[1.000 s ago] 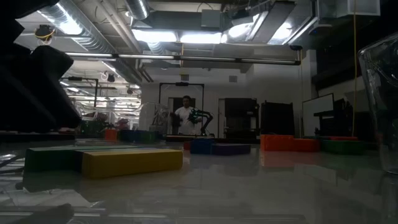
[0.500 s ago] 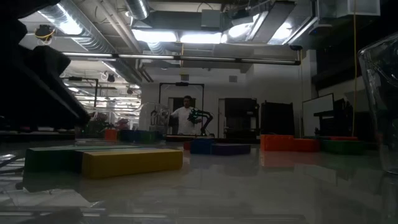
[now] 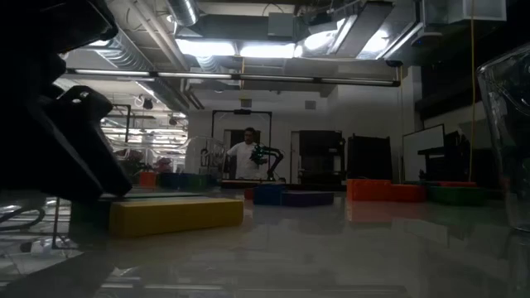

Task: Sort blocks by size
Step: Put the rectangular green block into the bottom transparent bin

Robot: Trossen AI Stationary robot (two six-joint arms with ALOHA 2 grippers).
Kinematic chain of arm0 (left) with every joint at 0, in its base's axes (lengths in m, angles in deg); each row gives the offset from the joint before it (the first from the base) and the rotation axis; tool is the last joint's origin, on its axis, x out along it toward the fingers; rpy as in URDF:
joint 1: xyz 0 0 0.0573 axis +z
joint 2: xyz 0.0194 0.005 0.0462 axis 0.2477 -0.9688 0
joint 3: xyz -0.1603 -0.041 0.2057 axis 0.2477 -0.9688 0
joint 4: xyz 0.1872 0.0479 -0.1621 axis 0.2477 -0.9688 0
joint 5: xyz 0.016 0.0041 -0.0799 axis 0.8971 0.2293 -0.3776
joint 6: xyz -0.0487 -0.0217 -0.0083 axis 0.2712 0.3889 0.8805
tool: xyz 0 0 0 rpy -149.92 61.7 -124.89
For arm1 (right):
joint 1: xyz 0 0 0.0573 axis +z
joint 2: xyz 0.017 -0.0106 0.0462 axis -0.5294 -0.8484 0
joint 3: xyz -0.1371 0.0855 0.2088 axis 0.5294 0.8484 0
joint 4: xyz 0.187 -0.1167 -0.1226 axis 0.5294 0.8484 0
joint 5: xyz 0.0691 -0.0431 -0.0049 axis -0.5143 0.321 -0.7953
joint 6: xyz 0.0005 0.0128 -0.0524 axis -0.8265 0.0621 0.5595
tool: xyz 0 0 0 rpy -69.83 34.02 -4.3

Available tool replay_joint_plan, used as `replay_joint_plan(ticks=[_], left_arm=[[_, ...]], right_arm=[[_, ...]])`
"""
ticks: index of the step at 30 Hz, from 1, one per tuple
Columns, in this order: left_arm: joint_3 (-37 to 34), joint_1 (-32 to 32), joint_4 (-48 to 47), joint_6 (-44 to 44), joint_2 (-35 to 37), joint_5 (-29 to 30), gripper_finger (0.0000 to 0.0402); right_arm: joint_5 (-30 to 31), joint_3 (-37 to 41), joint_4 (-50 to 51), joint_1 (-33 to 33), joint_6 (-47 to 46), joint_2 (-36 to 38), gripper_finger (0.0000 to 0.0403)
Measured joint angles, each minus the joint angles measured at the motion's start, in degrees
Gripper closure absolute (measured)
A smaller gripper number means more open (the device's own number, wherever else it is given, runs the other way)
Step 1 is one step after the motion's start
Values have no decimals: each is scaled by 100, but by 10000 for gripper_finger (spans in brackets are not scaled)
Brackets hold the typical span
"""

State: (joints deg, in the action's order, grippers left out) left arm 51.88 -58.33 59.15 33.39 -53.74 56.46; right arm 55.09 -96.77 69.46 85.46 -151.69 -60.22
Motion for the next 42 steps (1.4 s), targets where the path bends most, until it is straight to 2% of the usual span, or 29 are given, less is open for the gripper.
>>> replay_joint_plan(ticks=[4,10,14,20,22,42], left_arm=[[78,1,-30,-320,48,-74,166],[216,-30,-42,-920,344,-100,162],[221,29,-409,-388,466,-77,167],[213,127,-1627,1010,455,-93,168],[212,166,-1725,1346,454,-96,169],[178,311,-1594,1769,245,-92,169]], right_arm=[[-3,0,5,0,1,0,173],[-6,0,8,0,177,0,173],[-8,0,2,0,189,0,173],[-10,0,-1,0,191,0,173],[-10,0,-1,-1,191,0,173],[-12,0,-20,0,191,0,173]])
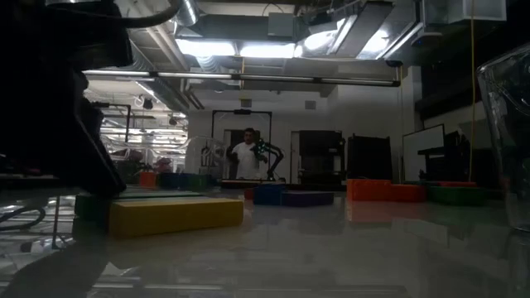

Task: Sort blocks by size
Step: Put the rectangular green block into the bottom transparent bin

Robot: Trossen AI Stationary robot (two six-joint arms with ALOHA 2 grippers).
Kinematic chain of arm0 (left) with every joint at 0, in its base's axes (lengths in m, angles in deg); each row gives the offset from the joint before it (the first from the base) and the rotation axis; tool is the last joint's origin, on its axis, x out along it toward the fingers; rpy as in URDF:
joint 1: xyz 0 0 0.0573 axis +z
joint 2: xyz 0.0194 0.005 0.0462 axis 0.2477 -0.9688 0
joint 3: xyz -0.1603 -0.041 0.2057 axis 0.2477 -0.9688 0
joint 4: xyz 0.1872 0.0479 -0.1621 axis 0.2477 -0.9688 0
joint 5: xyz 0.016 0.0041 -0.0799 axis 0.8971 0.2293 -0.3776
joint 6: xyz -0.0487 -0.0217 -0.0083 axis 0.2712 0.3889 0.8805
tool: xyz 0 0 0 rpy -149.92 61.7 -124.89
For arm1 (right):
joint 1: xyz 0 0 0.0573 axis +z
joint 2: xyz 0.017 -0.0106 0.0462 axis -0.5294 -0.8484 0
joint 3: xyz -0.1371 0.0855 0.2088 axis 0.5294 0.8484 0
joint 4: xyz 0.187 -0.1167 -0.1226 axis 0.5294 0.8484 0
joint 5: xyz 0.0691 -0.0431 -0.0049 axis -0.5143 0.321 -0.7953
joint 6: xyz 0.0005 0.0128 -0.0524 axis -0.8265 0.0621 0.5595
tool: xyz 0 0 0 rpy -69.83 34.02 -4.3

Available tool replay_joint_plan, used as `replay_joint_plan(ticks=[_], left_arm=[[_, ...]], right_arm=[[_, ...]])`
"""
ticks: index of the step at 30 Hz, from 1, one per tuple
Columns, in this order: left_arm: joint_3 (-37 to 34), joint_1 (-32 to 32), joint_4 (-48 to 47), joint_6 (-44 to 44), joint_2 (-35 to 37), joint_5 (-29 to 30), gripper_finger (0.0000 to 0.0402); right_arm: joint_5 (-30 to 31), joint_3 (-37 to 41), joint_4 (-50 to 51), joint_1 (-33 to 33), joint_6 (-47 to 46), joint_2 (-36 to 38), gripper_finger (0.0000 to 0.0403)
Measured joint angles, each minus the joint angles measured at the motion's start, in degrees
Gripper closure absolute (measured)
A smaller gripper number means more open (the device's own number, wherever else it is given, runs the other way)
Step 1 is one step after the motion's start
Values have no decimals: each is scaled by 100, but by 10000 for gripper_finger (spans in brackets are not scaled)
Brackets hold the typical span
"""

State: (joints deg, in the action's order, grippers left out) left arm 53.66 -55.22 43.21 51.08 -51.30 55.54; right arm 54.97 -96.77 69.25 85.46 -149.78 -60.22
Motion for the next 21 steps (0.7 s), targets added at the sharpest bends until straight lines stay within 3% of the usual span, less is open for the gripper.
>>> replay_joint_plan(ticks=[9,12,17,21], left_arm=[[2,108,-71,35,-176,-209,174],[3,129,-64,-23,-175,-255,202],[3,125,1,-252,-143,-308,283],[22,137,66,-492,52,-430,288]], right_arm=[[2,-2,-79,4,2,0,173],[10,-2,-91,4,3,0,173],[163,-4,-132,-2,560,-27,173],[496,-7,-248,-56,1441,-163,173]])
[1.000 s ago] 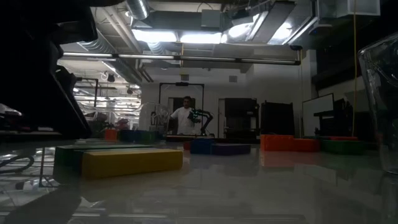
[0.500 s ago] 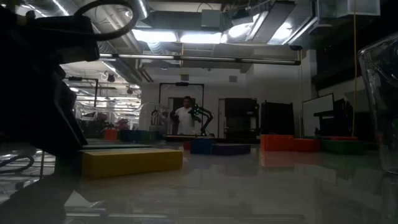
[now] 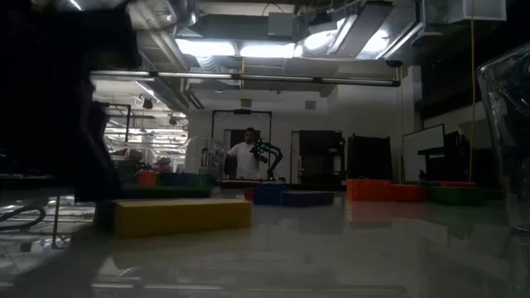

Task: Sort blocks by size
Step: Put the rectangular green block into the bottom transparent bin

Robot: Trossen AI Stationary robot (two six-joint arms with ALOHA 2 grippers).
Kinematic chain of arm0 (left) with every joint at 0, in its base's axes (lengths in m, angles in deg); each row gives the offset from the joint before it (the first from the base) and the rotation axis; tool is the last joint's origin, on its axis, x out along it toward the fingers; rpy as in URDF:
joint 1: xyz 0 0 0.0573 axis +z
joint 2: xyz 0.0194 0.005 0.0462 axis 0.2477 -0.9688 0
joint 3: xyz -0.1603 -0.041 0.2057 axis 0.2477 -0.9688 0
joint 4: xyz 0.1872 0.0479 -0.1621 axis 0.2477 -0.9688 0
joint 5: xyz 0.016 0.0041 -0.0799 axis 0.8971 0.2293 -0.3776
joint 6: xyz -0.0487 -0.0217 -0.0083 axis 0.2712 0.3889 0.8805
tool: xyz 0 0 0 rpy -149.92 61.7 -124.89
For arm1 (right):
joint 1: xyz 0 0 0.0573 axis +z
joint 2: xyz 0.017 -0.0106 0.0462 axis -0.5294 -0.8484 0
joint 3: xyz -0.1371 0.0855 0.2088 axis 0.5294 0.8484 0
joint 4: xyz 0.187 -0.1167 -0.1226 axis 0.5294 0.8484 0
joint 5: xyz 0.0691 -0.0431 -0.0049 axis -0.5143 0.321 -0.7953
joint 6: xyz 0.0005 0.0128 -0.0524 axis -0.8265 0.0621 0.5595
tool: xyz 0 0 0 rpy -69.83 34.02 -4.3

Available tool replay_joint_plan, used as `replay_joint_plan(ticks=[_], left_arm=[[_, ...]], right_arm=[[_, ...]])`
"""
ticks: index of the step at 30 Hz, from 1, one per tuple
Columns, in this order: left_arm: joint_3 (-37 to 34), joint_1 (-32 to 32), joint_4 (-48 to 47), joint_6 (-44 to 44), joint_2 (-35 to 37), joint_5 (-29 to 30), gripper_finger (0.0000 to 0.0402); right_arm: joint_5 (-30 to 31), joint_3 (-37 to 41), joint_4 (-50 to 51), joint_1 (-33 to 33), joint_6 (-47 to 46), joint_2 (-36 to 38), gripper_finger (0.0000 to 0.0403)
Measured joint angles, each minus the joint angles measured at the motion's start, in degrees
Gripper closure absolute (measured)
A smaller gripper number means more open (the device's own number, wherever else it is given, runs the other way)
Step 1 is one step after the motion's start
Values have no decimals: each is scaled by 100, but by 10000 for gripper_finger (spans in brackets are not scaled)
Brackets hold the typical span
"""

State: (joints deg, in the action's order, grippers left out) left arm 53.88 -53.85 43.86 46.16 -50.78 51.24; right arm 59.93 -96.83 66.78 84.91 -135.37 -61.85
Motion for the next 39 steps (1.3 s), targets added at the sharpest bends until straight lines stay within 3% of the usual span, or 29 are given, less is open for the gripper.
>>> replay_joint_plan(ticks=[7,14,20,23,39], left_arm=[[204,19,114,-637,751,-24,288],[226,18,1394,-1669,1165,-998,277],[226,20,1994,-1901,1172,-1502,281],[226,19,2107,-1926,1172,-1533,281],[226,16,2728,-2174,1174,-1918,276]], right_arm=[[197,0,-585,-282,2276,-464,173],[1131,2,-1353,-674,3819,-704,173],[1050,2,-2209,-952,4990,-704,173],[719,2,-2608,-1001,5659,-704,173],[466,4,-3180,-1033,6297,-704,175]])
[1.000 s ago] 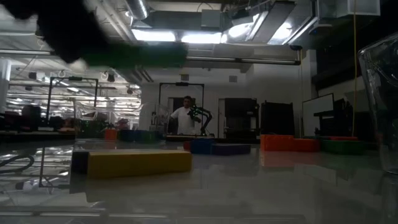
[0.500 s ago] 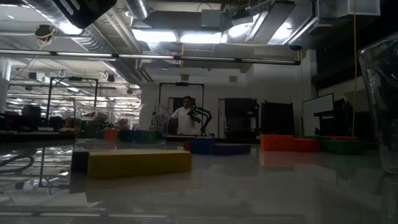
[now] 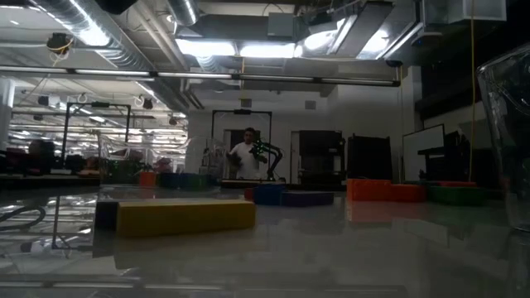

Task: Sort blocks by size
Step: Put the rectangular green block into the bottom transparent bin

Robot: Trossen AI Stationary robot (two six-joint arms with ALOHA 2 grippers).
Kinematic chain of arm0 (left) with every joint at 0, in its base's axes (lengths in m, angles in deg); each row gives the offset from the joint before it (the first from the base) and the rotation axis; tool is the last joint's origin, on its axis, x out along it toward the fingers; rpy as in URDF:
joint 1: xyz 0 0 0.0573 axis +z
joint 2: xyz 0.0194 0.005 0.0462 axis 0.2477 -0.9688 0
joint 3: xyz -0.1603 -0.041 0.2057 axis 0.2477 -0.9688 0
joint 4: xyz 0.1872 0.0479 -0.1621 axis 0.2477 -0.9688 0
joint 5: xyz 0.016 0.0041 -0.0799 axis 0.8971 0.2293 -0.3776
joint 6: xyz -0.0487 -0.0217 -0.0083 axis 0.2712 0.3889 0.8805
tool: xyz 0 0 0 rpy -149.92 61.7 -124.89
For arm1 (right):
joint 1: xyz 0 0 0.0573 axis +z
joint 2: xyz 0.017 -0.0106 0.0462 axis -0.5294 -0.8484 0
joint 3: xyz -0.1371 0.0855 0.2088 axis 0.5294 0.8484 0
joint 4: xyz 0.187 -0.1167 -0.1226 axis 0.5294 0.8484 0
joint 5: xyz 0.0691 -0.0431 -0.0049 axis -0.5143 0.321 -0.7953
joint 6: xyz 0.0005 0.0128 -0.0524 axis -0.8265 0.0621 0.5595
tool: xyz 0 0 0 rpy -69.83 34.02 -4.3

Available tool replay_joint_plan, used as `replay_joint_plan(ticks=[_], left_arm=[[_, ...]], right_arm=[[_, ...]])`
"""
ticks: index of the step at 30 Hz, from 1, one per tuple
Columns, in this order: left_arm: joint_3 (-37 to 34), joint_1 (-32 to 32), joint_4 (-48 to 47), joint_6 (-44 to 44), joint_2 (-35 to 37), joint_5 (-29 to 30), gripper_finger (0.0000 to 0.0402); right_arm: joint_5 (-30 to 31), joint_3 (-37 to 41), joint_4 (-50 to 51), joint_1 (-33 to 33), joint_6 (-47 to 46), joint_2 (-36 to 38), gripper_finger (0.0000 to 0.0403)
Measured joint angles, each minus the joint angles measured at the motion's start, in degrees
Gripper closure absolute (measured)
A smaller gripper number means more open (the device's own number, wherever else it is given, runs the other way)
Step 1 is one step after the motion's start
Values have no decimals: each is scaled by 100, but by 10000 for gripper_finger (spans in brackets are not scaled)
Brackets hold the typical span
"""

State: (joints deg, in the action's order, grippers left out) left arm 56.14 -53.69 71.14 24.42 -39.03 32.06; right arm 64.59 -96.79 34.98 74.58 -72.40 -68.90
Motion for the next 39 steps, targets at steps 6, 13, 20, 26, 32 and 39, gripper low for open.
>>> replay_joint_plan(ticks=[6,13,20,26,32,39], left_arm=[[0,0,11,-6,0,-5,276],[0,0,16,32,0,-22,271],[0,4,12,-11,0,-4,252],[0,7,-23,-57,0,32,196],[0,4,-179,-56,0,15,172],[0,4,-728,-53,0,15,173]], right_arm=[[-2,0,-100,-26,15,0,221],[-116,2,-476,-28,49,0,322],[-111,2,-472,-26,-37,0,344],[-192,2,332,25,-986,77,329],[-316,2,1850,267,-2328,457,345],[-621,-7,4014,845,-5163,974,329]])
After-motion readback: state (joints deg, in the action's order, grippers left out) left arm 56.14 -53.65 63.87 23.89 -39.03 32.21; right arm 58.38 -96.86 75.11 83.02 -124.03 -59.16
